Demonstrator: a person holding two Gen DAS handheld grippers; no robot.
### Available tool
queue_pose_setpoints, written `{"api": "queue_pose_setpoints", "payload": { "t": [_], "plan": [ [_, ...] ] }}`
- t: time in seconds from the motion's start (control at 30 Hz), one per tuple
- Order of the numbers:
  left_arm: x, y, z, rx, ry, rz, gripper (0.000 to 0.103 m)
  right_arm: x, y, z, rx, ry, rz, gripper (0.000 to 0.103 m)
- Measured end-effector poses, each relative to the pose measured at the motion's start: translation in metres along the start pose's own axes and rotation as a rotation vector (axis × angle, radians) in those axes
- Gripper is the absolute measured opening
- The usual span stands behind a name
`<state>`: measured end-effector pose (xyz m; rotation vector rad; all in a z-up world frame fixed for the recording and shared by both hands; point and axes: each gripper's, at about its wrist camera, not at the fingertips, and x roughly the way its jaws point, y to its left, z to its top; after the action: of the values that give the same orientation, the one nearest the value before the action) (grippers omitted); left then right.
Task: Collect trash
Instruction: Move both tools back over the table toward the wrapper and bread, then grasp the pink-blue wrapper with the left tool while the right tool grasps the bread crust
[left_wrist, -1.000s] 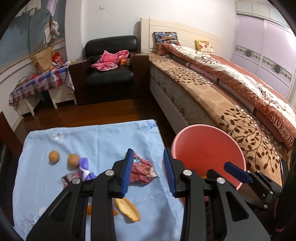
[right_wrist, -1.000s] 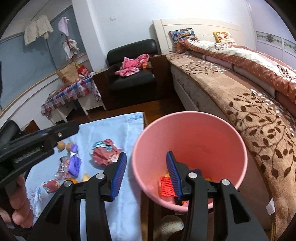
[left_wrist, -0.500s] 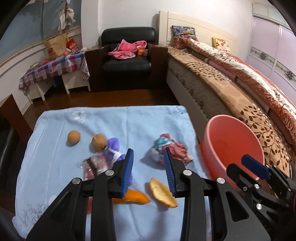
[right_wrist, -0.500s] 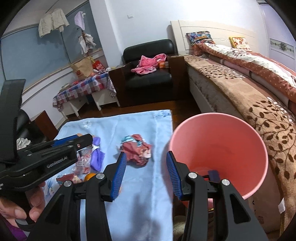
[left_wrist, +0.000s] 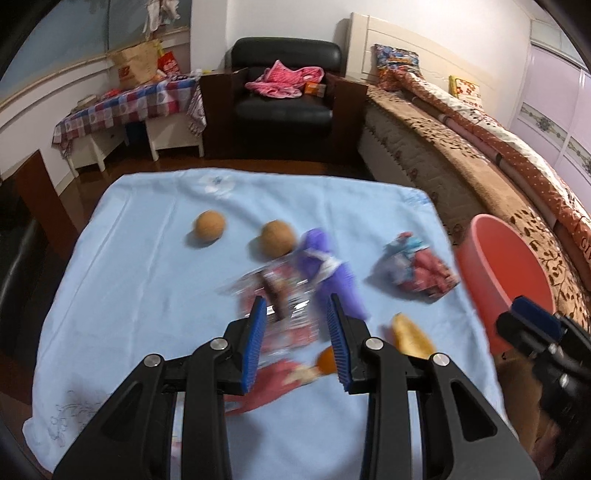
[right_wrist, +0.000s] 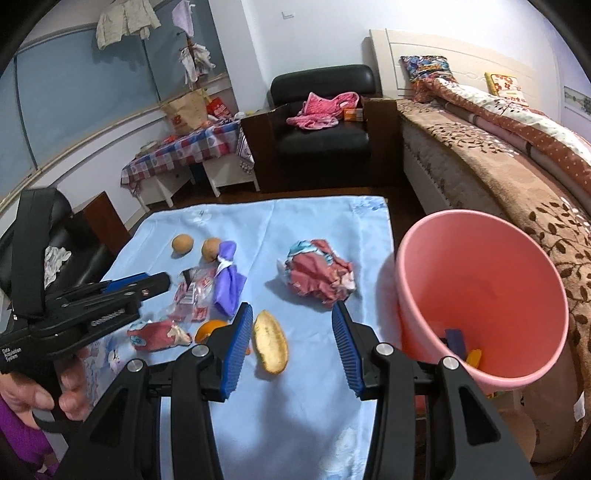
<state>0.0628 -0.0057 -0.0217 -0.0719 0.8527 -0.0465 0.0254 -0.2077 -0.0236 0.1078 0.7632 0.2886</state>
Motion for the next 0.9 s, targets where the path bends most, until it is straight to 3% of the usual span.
{"api": "queue_pose_setpoints", "payload": {
  "t": [0.23, 0.43, 0.53, 0.57, 0.67, 0.77, 0.9],
  "plan": [
    [0.0, 0.048, -0.028, -0.025, 0.042, 0.01, 0.034, 0.015, 0.009, -0.006, -0.021, 0.046, 0.024, 0.044],
    [0.0, 0.065, -0.039, -0.053, 0.07, -0.024, 0.034, 0.025, 0.008, -0.01, -0.012, 0.076, 0.035, 0.044],
    [-0.001, 0.061, -0.038, -0.019, 0.073, -0.088, 0.035, 0.03, 0.007, -0.01, -0.008, 0.092, 0.042, 0.044],
    [0.0, 0.059, -0.037, 0.004, 0.085, -0.119, 0.046, 0.031, 0.006, -0.01, -0.007, 0.097, 0.044, 0.044],
    [0.005, 0.048, -0.033, 0.081, 0.109, -0.166, 0.052, 0.035, 0.005, -0.012, -0.004, 0.113, 0.047, 0.044],
    [0.009, 0.038, -0.037, 0.182, 0.118, -0.155, 0.052, 0.038, 0.004, -0.013, -0.002, 0.126, 0.045, 0.044],
    [0.019, 0.038, -0.042, 0.221, 0.133, -0.119, 0.052, 0.043, 0.003, -0.015, 0.006, 0.145, 0.047, 0.044]
  ]
}}
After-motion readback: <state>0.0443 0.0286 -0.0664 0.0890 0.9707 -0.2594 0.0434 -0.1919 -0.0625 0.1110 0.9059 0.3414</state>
